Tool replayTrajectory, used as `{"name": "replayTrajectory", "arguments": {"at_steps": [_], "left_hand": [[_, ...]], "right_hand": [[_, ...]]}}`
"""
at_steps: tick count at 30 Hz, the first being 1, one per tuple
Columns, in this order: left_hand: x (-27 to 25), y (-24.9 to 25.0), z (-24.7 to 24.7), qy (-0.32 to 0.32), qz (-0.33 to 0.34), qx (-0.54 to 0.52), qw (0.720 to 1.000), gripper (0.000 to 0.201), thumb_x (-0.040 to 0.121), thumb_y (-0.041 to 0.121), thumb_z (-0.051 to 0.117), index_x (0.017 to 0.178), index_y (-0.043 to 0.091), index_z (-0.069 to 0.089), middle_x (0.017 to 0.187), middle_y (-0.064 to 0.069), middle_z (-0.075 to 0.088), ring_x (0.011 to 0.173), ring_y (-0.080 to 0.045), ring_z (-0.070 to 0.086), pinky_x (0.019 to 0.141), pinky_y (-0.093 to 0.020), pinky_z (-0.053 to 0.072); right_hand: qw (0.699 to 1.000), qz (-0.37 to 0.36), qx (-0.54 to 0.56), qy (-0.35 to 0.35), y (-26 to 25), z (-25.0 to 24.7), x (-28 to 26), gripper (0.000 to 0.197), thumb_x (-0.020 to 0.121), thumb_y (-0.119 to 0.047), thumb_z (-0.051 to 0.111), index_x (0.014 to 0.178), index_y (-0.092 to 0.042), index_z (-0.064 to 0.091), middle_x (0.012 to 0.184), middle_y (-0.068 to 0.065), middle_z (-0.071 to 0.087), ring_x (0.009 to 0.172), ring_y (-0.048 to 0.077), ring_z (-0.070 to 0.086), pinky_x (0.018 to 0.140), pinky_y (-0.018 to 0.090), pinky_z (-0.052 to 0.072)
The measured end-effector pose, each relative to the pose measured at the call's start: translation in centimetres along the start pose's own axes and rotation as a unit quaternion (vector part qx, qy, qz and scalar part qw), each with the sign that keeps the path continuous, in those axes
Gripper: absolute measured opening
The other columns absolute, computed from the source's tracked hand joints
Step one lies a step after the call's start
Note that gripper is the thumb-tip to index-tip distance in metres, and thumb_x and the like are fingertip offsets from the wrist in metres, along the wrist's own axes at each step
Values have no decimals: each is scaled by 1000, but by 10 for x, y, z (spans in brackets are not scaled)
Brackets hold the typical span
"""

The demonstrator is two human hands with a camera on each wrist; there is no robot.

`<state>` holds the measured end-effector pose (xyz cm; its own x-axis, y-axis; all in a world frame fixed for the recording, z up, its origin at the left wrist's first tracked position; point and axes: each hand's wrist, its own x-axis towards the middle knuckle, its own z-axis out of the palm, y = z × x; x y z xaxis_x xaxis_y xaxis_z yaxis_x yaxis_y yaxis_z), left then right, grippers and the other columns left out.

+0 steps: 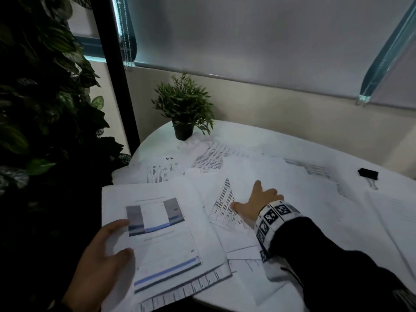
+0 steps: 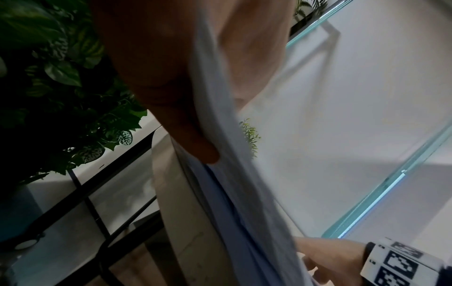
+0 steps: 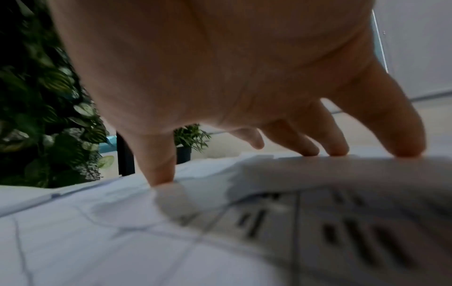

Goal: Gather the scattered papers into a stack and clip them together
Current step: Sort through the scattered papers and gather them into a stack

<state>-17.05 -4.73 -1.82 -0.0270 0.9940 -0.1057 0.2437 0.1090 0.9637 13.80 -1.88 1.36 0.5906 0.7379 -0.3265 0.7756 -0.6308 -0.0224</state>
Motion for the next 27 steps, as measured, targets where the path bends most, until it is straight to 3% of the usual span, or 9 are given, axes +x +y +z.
{"name": "replayTrajectory", "arguments": {"at_steps": [3, 6, 11, 16, 19, 21, 23, 25, 27], "left_hand": [[-3, 7, 1, -9, -4, -6, 1000, 44, 79, -21, 57, 108, 11, 61, 114, -9, 58, 110, -19, 50, 89, -20, 33], [-5, 8, 1, -4, 0, 0, 1000, 42, 79, -19, 58, 107, 13, 63, 112, -6, 58, 109, -18, 50, 93, -23, 31], [-4, 1, 1, 13, 2, -14, 1000, 31, 84, -7, 62, 100, 19, 65, 112, -4, 61, 110, -17, 53, 95, -26, 33], [-2, -3, 4, 23, -7, -9, 1000, 30, 88, -5, 56, 105, 17, 68, 116, -2, 63, 110, -16, 55, 95, -24, 35], [-2, -7, 2, 15, -25, -25, 999, 32, 87, -7, 56, 107, 16, 69, 117, -2, 65, 112, -18, 57, 96, -27, 39], [0, -7, 1, 23, -31, -40, 998, 28, 87, -3, 58, 103, 17, 70, 115, -1, 66, 113, -19, 58, 98, -29, 40], [-1, -3, 1, 33, -49, -89, 994, 16, 90, 13, 61, 101, 18, 71, 112, -1, 68, 108, -16, 62, 95, -28, 41], [-5, 6, 3, 1, -100, -233, 967, 30, 89, 38, 57, 106, 18, 70, 107, -3, 73, 97, -18, 69, 90, -36, 48], [-6, 13, 2, -40, -161, -371, 914, 48, 87, 51, 47, 112, 16, 67, 104, -9, 74, 95, -26, 70, 84, -46, 54]], "right_hand": [[999, -41, 12, -10, 0, 0, 7, 94, 77, -55, 55, 147, -12, 10, 141, 14, 39, 122, 34, 44, 97, 42, 43], [997, -72, -33, 24, -4, -6, 2, 72, 87, -31, 52, 145, -6, 16, 133, 11, 48, 116, 29, 53, 90, 36, 48], [990, -106, -76, 52, -9, -16, -20, 67, 89, -20, 51, 145, -9, 16, 125, 10, 53, 111, 27, 55, 81, 34, 45], [967, -149, 1, 208, -14, -61, -60, 60, 88, -18, 50, 142, -23, 23, 104, 11, 61, 86, 31, 58, 66, 32, 39], [909, -242, 207, 270, -17, -84, -92, 60, 86, -12, 50, 140, -29, 29, 99, 3, 61, 86, 27, 58, 69, 29, 41], [809, -340, 425, 224, -21, -92, -109, 58, 82, -2, 53, 130, -31, 39, 94, -19, 61, 81, 6, 63, 68, 17, 47], [726, -361, 572, 123, -26, -81, -111, 59, 81, 9, 53, 119, -35, 41, 95, -19, 64, 81, -2, 66, 67, 11, 50], [723, -320, 612, 6, -33, -51, -102, 61, 83, 12, 51, 116, -38, 42, 96, -9, 68, 80, 5, 69, 67, 20, 55], [776, -283, 559, -73, -38, -17, -95, 63, 83, 4, 53, 129, -36, 36, 114, -2, 64, 92, 15, 68, 79, 34, 57]]}}
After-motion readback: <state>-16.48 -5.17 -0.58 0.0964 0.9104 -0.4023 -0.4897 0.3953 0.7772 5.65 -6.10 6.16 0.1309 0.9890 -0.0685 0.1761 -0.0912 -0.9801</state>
